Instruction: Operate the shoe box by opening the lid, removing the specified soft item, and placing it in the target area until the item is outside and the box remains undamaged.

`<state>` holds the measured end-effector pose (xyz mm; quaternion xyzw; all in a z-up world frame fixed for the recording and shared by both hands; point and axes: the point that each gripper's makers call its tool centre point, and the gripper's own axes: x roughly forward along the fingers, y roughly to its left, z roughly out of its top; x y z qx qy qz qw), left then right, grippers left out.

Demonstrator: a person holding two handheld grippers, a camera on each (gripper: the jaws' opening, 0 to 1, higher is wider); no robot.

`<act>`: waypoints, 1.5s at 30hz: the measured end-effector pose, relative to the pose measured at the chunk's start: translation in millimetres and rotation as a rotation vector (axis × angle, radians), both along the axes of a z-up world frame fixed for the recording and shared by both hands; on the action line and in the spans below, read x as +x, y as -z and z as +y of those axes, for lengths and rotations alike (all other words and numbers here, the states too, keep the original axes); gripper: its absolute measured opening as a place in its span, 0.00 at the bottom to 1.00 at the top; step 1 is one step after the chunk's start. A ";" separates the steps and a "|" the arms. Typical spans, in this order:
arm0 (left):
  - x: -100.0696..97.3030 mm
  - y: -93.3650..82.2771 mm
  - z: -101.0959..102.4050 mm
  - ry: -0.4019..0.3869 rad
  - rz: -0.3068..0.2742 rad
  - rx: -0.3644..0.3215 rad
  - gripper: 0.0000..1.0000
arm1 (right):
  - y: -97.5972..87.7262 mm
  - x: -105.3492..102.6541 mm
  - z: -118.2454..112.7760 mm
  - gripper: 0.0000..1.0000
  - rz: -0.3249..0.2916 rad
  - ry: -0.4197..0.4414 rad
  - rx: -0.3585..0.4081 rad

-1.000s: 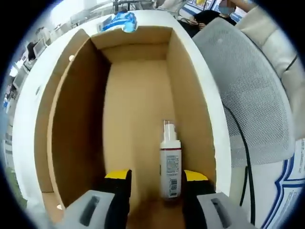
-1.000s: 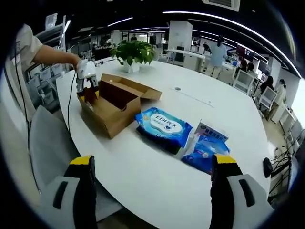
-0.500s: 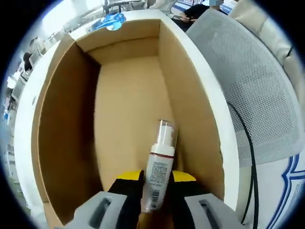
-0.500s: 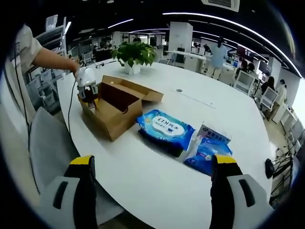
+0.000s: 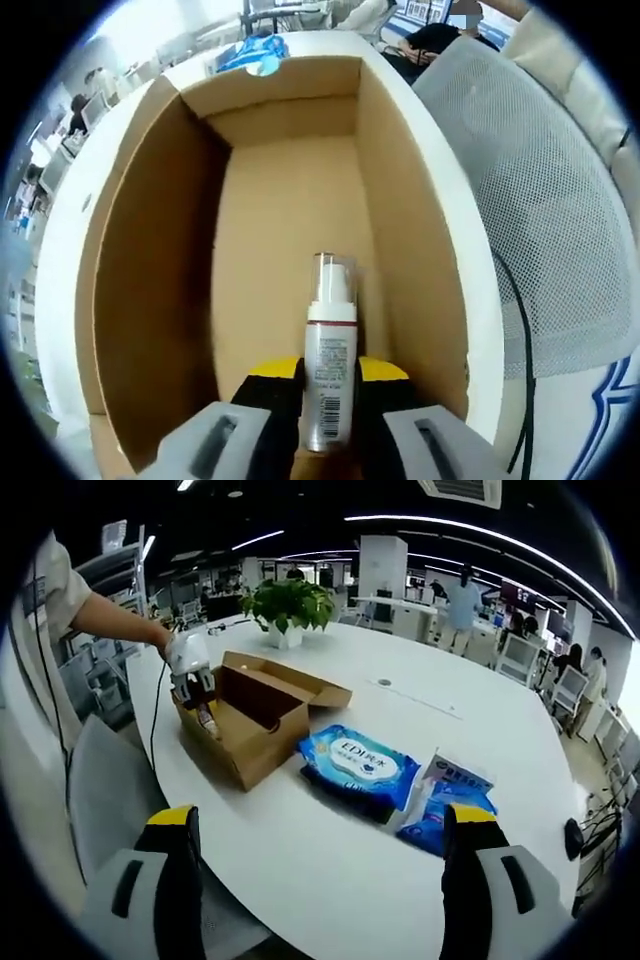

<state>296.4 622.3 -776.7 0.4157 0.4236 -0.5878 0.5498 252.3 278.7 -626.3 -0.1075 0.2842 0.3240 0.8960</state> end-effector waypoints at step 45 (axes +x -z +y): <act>6.1 -122.1 -113.2 -0.380 -0.084 -0.631 0.19 | -16.2 19.0 94.9 0.80 -0.044 -0.128 0.201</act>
